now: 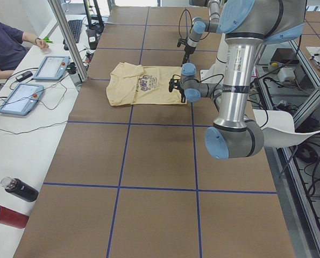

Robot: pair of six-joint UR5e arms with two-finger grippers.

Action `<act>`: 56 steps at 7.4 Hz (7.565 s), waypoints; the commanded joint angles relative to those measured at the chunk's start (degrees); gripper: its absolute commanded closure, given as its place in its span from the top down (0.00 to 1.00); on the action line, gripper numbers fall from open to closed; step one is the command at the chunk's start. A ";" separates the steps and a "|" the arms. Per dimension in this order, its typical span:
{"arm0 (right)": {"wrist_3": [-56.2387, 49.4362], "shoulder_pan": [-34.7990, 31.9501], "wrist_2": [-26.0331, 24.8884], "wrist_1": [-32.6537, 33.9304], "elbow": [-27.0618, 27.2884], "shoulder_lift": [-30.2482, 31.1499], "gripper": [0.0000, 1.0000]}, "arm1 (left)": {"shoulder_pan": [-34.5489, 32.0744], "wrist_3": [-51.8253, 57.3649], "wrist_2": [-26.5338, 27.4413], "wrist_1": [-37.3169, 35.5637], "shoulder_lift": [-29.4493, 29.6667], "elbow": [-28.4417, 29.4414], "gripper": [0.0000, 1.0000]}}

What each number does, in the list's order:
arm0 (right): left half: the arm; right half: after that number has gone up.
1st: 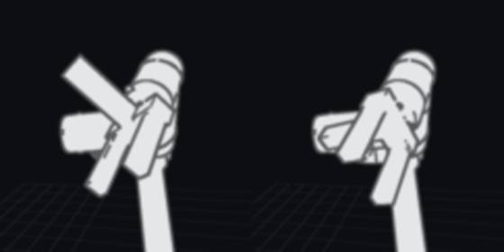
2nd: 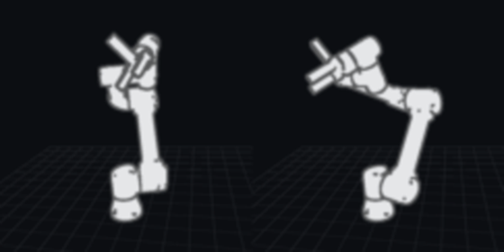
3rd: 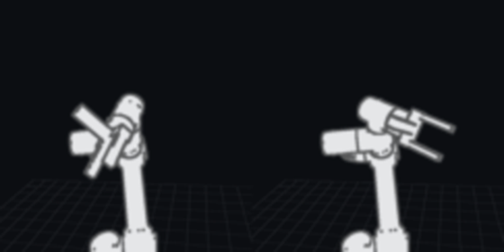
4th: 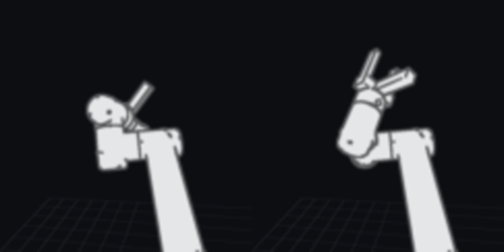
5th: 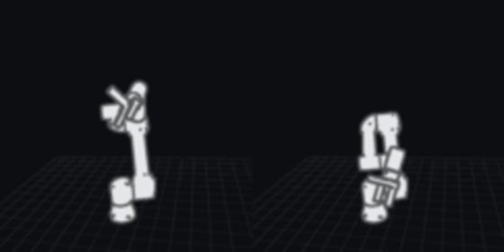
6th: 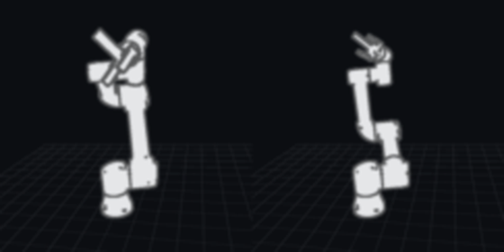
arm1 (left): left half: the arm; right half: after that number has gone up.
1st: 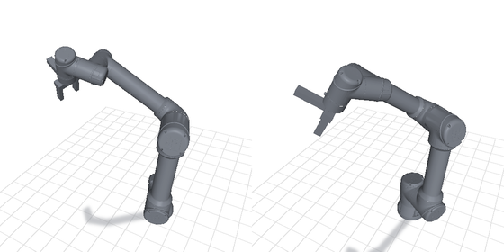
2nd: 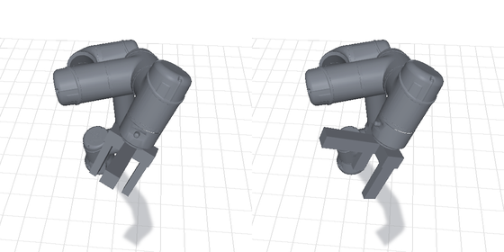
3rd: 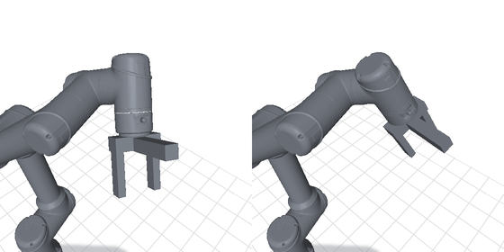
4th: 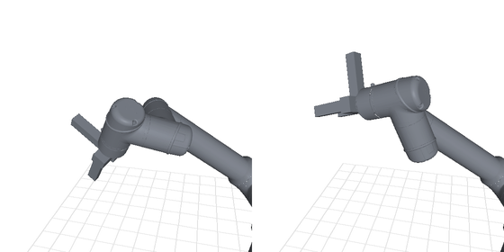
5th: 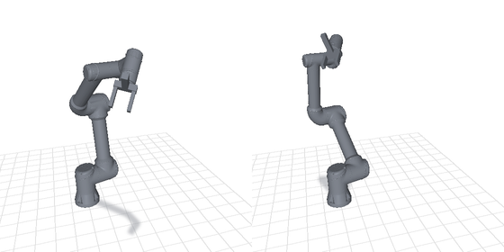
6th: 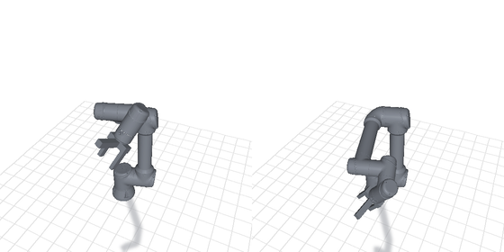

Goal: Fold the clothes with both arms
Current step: 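Grasp the hem corners with the left and right grippers, then lift the hem with both grippers and fold it toward the collar, then release the hem at the collar and raise both grippers, then lower the left gripper to the shirt's side edge while the right arm withdraws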

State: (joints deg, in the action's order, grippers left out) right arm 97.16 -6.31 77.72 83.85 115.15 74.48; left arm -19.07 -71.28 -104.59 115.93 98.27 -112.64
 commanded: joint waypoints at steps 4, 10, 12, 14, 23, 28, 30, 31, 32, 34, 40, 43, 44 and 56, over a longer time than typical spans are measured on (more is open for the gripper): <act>0.04 1.12 -1.25 0.00 -0.89 -0.12 0.61 | -0.09 0.09 0.00 0.00 -0.10 -0.04 0.00; 0.48 1.82 -1.87 0.00 -1.77 -0.99 0.27 | -0.09 0.00 -0.09 0.00 -0.10 -0.04 0.00; 0.48 1.82 -1.87 0.00 -1.77 -1.09 0.06 | -0.09 0.00 -0.09 0.00 -0.19 -0.39 0.00; 0.48 1.74 -1.87 0.00 -1.60 -1.00 0.00 | -0.09 0.09 -0.09 0.00 -0.19 -0.83 0.00; -1.98 -3.46 23.89 14.41 31.36 4.89 0.00 | -0.79 0.00 -19.41 -25.10 0.34 -33.50 0.00; -6.89 -12.04 18.19 14.06 12.60 -5.20 0.00 | -5.07 -0.27 -7.77 -25.49 7.69 -15.74 0.00; -11.98 -15.82 15.72 12.05 5.21 -9.94 0.00 | -11.05 0.26 -6.60 -25.31 10.18 -10.52 0.00; -12.17 -17.06 15.54 8.82 2.04 -10.31 0.00 | -12.47 0.26 -3.20 -25.31 10.79 -9.72 0.00; -12.17 -18.99 15.54 3.57 -1.38 -11.53 0.00 | -14.31 0.44 -1.86 -24.79 10.89 -8.58 0.00; -12.35 -21.72 15.54 2.37 -3.78 -13.82 0.00 | -16.52 0.70 -1.85 -24.70 13.60 -6.30 0.00; -15.42 -25.15 15.54 -5.95 -19.24 -18.40 0.00 | -19.07 5.27 -1.50 -12.39 14.58 9.27 0.00; -18.58 -26.38 15.62 -6.33 -21.02 -18.32 0.00 | -20.30 8.95 -0.62 -12.39 14.49 10.86 0.00; -18.76 -26.65 15.62 -6.33 -21.10 -18.31 0.00 | -20.30 9.31 -0.62 -12.39 14.49 11.03 0.00; -29.92 -36.58 30.39 -6.24 -19.35 -14.98 1.00 | -7.97 -1.52 -2.67 2.32 0.09 0.74 1.00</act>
State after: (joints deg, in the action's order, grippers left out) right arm 68.12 -42.44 107.82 77.77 95.42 58.81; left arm -33.21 -65.92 -110.65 112.23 100.95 -111.86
